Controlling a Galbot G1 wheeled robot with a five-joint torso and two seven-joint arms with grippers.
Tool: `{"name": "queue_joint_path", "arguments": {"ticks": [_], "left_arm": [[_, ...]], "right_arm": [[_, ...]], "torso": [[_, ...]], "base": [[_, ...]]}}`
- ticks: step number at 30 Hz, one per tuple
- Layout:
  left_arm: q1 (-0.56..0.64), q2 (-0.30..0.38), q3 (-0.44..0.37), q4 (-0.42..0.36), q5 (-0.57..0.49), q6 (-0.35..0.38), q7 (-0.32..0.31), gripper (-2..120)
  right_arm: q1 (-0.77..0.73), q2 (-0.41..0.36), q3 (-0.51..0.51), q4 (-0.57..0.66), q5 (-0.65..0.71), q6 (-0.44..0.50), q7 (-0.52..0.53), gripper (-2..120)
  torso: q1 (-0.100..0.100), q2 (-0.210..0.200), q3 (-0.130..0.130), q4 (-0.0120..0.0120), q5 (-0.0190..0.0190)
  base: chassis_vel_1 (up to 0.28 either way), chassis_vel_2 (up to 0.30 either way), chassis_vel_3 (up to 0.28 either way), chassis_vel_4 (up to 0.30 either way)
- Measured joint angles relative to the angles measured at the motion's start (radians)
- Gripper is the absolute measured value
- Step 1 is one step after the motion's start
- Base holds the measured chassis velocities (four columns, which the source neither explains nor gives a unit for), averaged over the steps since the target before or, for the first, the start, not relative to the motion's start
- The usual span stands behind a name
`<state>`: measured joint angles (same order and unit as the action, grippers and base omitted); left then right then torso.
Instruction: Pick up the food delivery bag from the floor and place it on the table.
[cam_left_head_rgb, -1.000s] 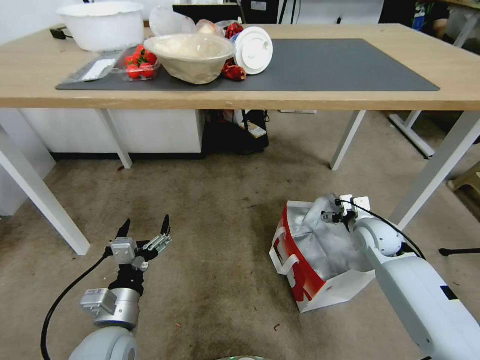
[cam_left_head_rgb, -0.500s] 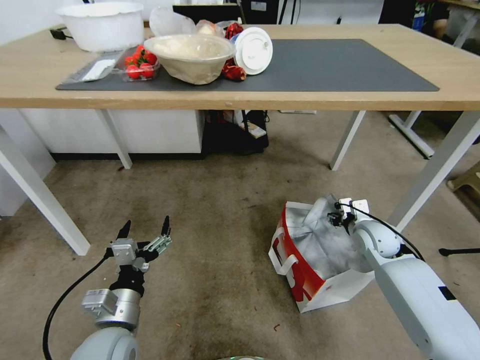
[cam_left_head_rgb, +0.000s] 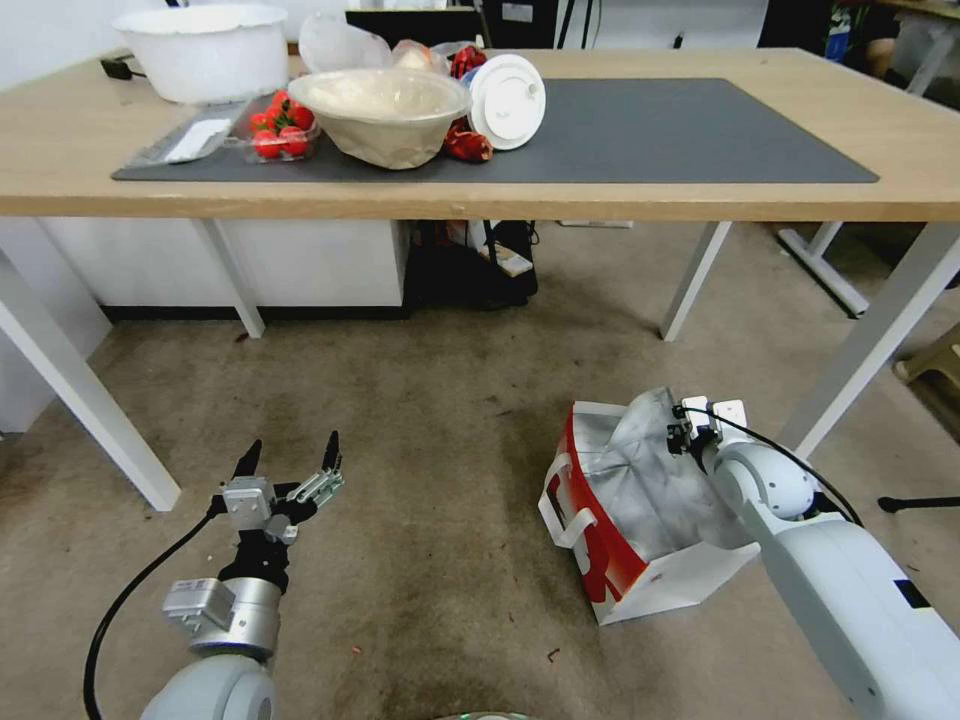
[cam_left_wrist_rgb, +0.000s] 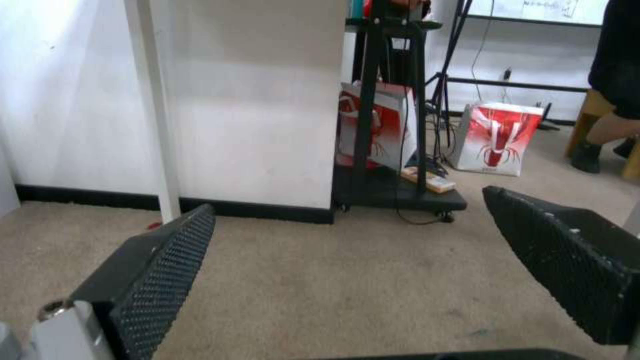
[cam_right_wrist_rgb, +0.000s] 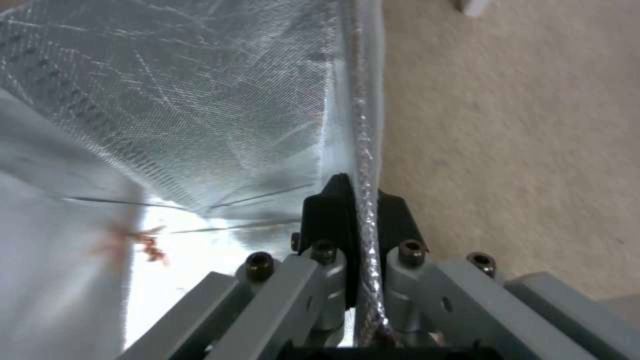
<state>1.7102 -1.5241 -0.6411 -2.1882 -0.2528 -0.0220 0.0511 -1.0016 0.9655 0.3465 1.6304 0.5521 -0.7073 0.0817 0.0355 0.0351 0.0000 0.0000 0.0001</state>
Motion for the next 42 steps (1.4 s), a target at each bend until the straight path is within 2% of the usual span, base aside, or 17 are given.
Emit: {"name": "queue_joint_path", "arguments": {"ticks": [7,9,11,13,18,20,22,25,29,32,34,35,42], "left_arm": [[-0.002,-0.003,0.004,0.002,0.0,-0.001,0.0,100],[-0.004,-0.007,0.009,0.006,0.003,-0.005,0.0,100],[-0.004,-0.007,0.009,0.007,0.004,-0.006,0.0,100],[-0.004,-0.009,0.011,0.009,0.004,-0.01,0.0,100],[-0.004,-0.009,0.012,0.009,0.004,-0.013,0.0,100],[-0.004,-0.008,0.012,0.009,0.005,-0.014,0.0,100],[-0.004,-0.008,0.012,0.009,0.005,-0.015,0.0,100],[-0.004,-0.005,0.012,0.008,0.005,-0.017,0.0,100],[-0.005,-0.003,0.011,0.007,0.005,-0.018,0.0,100],[-0.006,-0.002,0.012,0.004,0.005,-0.019,0.0,100],[-0.006,-0.002,0.012,0.004,0.005,-0.019,0.0,100],[-0.005,-0.002,0.013,0.002,0.005,-0.021,0.0,100],[-0.005,-0.001,0.015,-0.001,0.005,-0.025,0.001,100]], "right_arm": [[-0.064,-0.097,0.043,0.131,0.118,0.04,-0.108,0],[-0.093,-0.171,0.059,0.2,0.175,0.073,-0.181,0],[-0.096,-0.178,0.061,0.207,0.178,0.077,-0.191,0],[-0.125,-0.254,0.082,0.271,0.217,0.121,-0.286,0],[-0.144,-0.315,0.102,0.326,0.268,0.164,-0.358,0],[-0.156,-0.365,0.109,0.355,0.313,0.24,-0.426,0],[-0.158,-0.387,0.115,0.364,0.323,0.263,-0.458,0],[-0.172,-0.465,0.143,0.403,0.382,0.352,-0.563,0],[-0.181,-0.516,0.162,0.422,0.421,0.404,-0.645,0],[-0.216,-0.59,0.197,0.441,0.478,0.455,-0.765,0],[-0.225,-0.604,0.206,0.446,0.489,0.458,-0.784,0],[-0.245,-0.643,0.232,0.464,0.507,0.454,-0.804,0],[-0.267,-0.74,0.264,0.534,0.59,0.423,-0.78,0]], "torso": [[0.0,0.0,0.0,-0.0002,0.0],[0.0,0.0,0.0,-0.0002,-0.0002],[0.0,0.0,0.0,-0.0002,-0.0002],[0.0,0.0,0.0,-0.0002,-0.0001],[0.0,0.0,0.0,-0.0001,-0.0001],[0.0,0.0,0.0,-0.0001,0.0001],[0.0,0.0,0.0,-0.0001,0.0],[0.0,0.0,0.0,-0.0001,-0.0001],[0.0,0.0,0.0,0.0,-0.0001],[0.0,0.0,0.0,0.0,-0.0001],[0.0,0.0,0.0,-0.0002,0.0],[0.0,0.0,0.0,-0.0002,0.0],[0.0,0.0,0.0,0.0,-0.0001]], "base": [[0.0,0.0,0.0,0.0],[0.0,0.0,0.0,0.0],[0.0,0.0,0.0,0.0],[0.0,0.0,0.0,0.0],[0.0,0.0,0.0,0.0],[0.0,0.0,0.0,0.0],[0.0,0.0,0.0,0.0],[0.0,0.0,0.0,0.0],[0.0,0.0,0.0,0.0],[0.0,0.0,0.0,0.0],[0.0,0.0,0.0,0.0],[0.0,0.0,0.0,0.0],[0.0,0.0,0.0,0.0]]}}
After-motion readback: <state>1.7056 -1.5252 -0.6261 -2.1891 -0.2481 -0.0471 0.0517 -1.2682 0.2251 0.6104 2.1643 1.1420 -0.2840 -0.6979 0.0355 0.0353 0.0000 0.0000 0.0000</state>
